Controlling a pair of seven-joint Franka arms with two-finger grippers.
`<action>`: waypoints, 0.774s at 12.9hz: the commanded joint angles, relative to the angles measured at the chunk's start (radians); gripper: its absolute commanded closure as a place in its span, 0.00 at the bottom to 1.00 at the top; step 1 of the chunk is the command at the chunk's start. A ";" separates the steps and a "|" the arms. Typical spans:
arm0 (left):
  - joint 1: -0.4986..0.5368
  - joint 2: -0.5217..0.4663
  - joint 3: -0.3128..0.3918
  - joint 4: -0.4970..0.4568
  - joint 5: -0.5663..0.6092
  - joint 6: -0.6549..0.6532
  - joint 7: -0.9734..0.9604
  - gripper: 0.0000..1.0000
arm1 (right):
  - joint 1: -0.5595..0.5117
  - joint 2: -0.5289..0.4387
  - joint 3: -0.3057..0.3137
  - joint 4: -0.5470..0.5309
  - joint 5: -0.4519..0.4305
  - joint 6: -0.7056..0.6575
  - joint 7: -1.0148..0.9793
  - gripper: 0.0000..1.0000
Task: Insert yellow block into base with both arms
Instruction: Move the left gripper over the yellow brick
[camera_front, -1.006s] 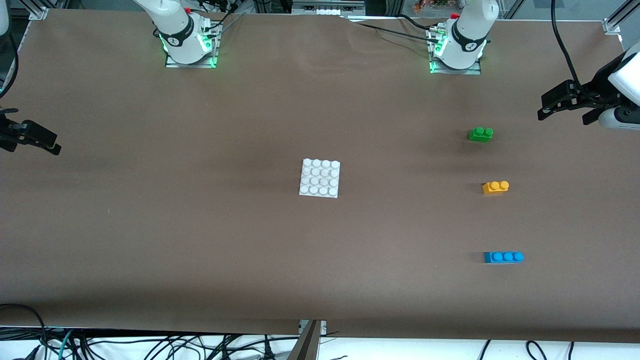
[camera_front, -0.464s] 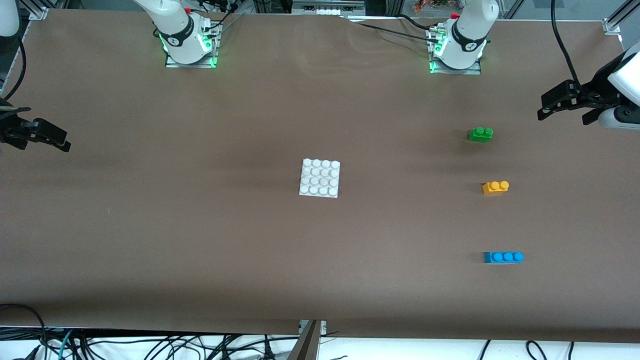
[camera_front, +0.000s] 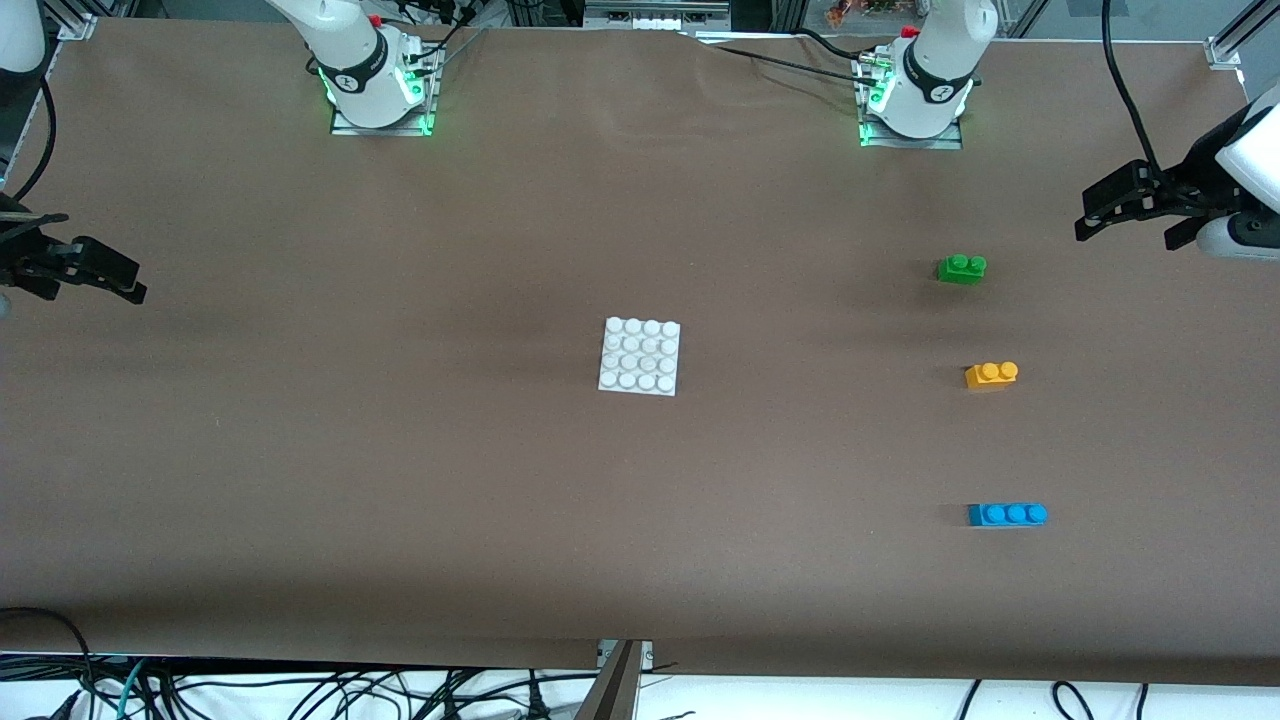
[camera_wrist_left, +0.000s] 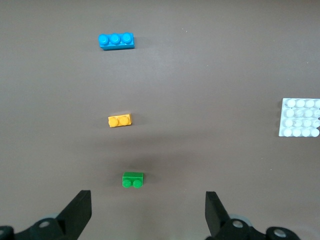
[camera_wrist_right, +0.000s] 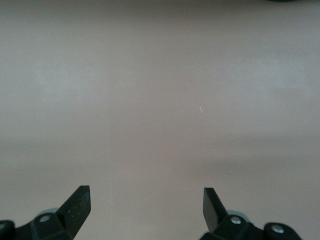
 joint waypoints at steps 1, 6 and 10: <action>0.000 0.031 0.005 0.020 -0.019 -0.016 0.000 0.00 | 0.008 -0.018 0.004 -0.005 -0.010 -0.012 -0.007 0.00; -0.003 0.034 0.002 0.020 -0.020 -0.012 -0.002 0.00 | 0.008 -0.018 0.004 -0.005 -0.010 -0.015 -0.007 0.00; 0.004 0.040 0.004 0.020 -0.020 -0.012 -0.003 0.00 | 0.019 -0.018 0.005 -0.005 -0.011 -0.017 -0.007 0.00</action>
